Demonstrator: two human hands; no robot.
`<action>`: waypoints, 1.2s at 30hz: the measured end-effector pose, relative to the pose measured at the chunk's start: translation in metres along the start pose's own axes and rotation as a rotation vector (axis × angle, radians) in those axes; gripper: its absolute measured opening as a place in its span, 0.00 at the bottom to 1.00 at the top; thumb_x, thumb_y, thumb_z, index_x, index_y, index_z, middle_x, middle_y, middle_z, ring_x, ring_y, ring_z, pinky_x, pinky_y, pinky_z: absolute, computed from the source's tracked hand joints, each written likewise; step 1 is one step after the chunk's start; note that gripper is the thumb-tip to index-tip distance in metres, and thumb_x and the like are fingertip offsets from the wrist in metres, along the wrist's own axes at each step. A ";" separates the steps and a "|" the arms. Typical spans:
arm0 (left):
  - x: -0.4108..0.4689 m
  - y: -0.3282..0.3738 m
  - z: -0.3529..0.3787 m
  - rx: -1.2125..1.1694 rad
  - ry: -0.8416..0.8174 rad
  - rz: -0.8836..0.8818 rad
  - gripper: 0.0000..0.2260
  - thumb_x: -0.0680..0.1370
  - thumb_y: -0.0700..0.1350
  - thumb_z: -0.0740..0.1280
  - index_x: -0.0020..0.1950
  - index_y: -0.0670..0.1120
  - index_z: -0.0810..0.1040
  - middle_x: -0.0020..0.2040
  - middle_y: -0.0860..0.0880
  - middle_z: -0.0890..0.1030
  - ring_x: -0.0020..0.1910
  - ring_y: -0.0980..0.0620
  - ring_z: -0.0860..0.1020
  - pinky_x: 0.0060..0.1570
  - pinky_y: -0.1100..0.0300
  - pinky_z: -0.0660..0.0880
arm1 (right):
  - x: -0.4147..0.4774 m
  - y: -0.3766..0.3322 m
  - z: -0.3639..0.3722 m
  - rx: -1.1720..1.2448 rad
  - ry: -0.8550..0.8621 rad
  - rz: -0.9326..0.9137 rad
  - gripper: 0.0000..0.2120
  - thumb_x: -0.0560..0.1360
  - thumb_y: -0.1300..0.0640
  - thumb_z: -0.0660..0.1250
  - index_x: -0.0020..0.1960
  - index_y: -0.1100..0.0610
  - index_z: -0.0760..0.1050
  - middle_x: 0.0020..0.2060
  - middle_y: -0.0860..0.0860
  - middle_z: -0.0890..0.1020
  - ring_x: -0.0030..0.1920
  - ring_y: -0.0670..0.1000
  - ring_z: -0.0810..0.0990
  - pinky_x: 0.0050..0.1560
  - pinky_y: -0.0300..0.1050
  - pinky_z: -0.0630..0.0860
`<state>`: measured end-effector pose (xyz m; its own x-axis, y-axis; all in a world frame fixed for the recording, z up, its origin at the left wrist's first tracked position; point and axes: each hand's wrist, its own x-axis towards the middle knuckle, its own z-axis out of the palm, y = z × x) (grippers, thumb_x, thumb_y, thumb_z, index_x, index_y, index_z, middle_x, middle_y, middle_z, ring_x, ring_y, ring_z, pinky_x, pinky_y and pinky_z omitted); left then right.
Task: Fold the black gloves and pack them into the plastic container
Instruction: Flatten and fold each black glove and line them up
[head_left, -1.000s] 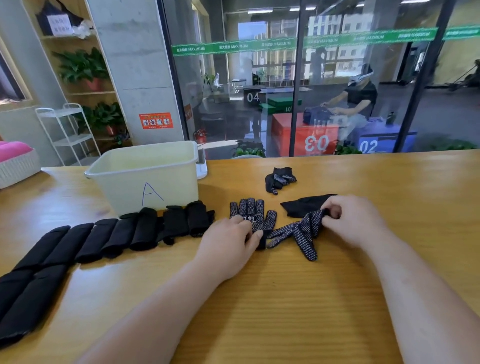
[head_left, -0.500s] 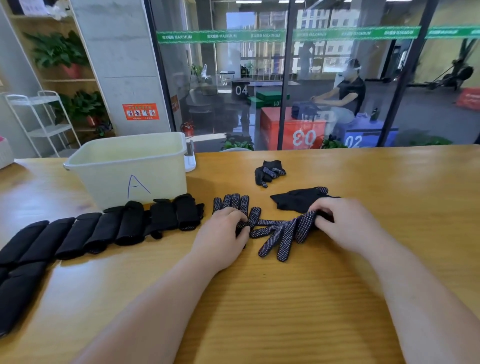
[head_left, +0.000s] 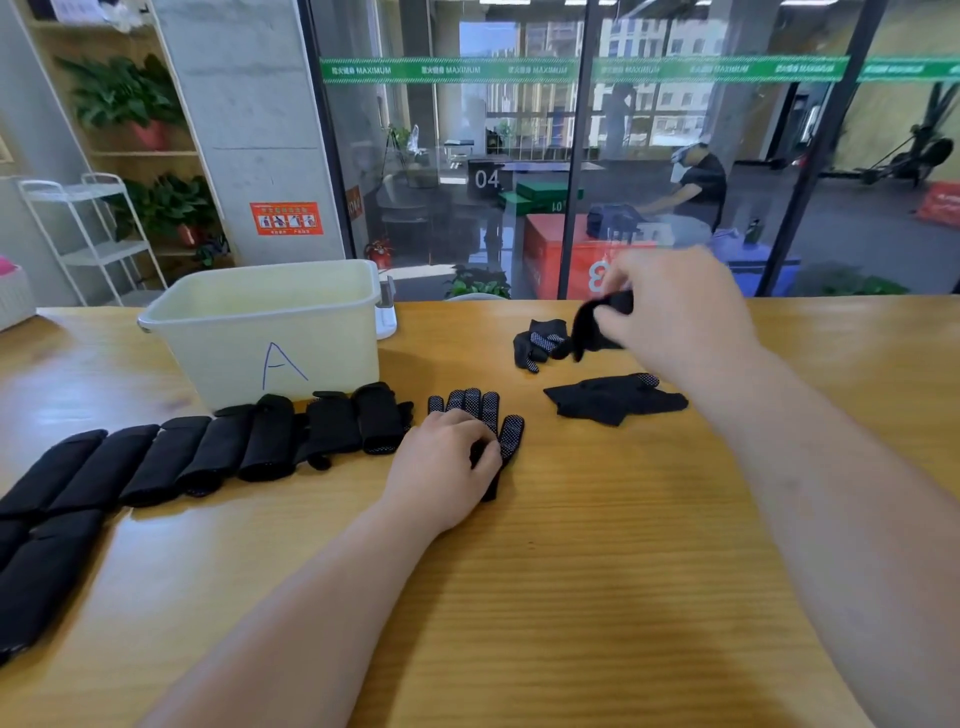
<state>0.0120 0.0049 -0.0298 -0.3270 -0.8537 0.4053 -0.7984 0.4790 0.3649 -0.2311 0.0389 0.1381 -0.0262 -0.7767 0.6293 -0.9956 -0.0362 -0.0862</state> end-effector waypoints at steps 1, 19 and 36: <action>0.000 0.000 0.000 0.010 0.000 0.006 0.13 0.84 0.57 0.64 0.59 0.54 0.86 0.57 0.58 0.81 0.59 0.53 0.76 0.59 0.50 0.77 | -0.013 0.000 0.006 -0.023 -0.097 -0.035 0.07 0.75 0.46 0.77 0.49 0.45 0.81 0.43 0.46 0.84 0.44 0.52 0.80 0.40 0.48 0.78; -0.005 0.009 -0.004 0.042 -0.052 0.089 0.18 0.84 0.63 0.63 0.69 0.57 0.80 0.69 0.59 0.77 0.71 0.56 0.72 0.66 0.59 0.72 | -0.118 0.049 0.079 0.566 -0.487 -0.113 0.09 0.81 0.49 0.72 0.60 0.40 0.85 0.60 0.34 0.80 0.63 0.38 0.78 0.62 0.41 0.75; 0.000 0.019 -0.002 0.100 -0.131 0.061 0.36 0.81 0.73 0.59 0.82 0.54 0.68 0.79 0.55 0.70 0.80 0.52 0.65 0.81 0.50 0.63 | -0.063 0.063 0.133 -0.104 -0.390 0.091 0.27 0.76 0.25 0.61 0.65 0.38 0.80 0.60 0.45 0.78 0.65 0.53 0.71 0.65 0.57 0.73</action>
<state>-0.0018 0.0145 -0.0217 -0.4339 -0.8462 0.3092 -0.8193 0.5134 0.2553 -0.2805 0.0016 -0.0101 -0.0984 -0.9545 0.2814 -0.9951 0.0916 -0.0372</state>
